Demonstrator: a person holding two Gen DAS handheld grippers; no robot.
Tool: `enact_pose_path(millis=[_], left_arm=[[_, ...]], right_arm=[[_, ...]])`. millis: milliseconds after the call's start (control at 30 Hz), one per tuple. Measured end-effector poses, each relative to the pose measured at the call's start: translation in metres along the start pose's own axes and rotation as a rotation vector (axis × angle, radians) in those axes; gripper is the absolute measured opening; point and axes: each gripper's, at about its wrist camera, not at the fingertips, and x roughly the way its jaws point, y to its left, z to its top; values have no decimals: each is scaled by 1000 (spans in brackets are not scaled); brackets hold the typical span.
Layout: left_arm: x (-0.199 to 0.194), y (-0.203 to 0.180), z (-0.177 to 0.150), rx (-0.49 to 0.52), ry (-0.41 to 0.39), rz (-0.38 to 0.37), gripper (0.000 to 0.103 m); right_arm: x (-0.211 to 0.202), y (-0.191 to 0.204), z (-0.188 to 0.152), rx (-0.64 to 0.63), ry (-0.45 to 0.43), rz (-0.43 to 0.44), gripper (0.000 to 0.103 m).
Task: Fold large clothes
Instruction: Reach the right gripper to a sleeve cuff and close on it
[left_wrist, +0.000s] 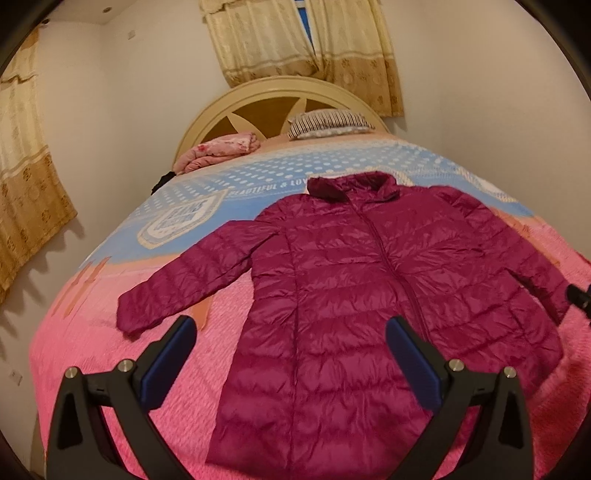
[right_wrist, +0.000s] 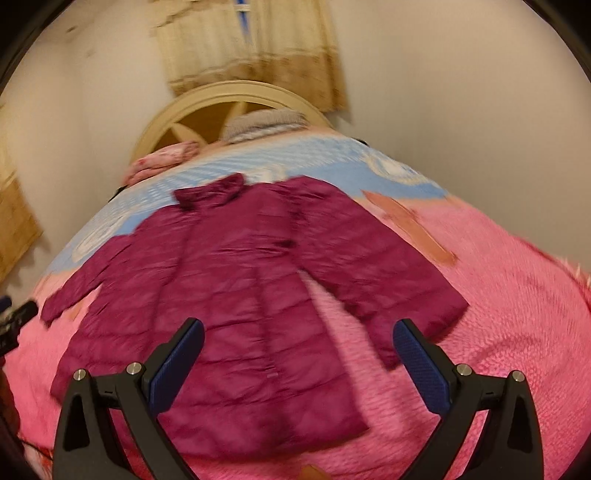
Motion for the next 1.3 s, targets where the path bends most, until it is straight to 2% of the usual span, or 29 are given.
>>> enact_pose_path(millis=[133,267,467,633,767,833,867,933,1067,1100,1200,1233,1267,1300], left_arm=[[28,-16,10,45,20,-8,103],[52,-32,22,76,38,-24,103],[85,-51,34,112,34,-54,103],[118,-51,41,77,64,-91,103],[138,-42,41,30,106,-127,103],[143,-42,41,22,111,-139,103],[145,-42,41,18,113,-145,103],[149,-41,39,6,120,-152,103],[153,-38,36,-14,133,-180,103],[154,-38,35,-14,135,-185,103],[153,-35,35,-16,134,-200,103],[153,-34,35,-18,131,-202,103],[151,-33,35,-20,123,-202,103],[150,-32,36,-21,116,-199,103]], right_arm=[[21,-44,9,111,32,-52,102],[36,-72,17,162,48,-78,102],[67,-92,28,207,84,-81,102],[86,-98,29,230,111,-71,101],[101,-99,29,231,143,-66,78],[106,-99,27,231,156,-69,74],[109,-99,27,232,162,-68,68],[112,-98,25,217,162,-96,57],[114,-98,23,153,156,-145,29],[113,-101,24,148,162,-141,28],[104,-108,26,159,155,-126,30],[97,-112,27,179,136,-137,37],[92,-115,26,194,123,-147,71],[86,-119,25,217,109,-158,95]])
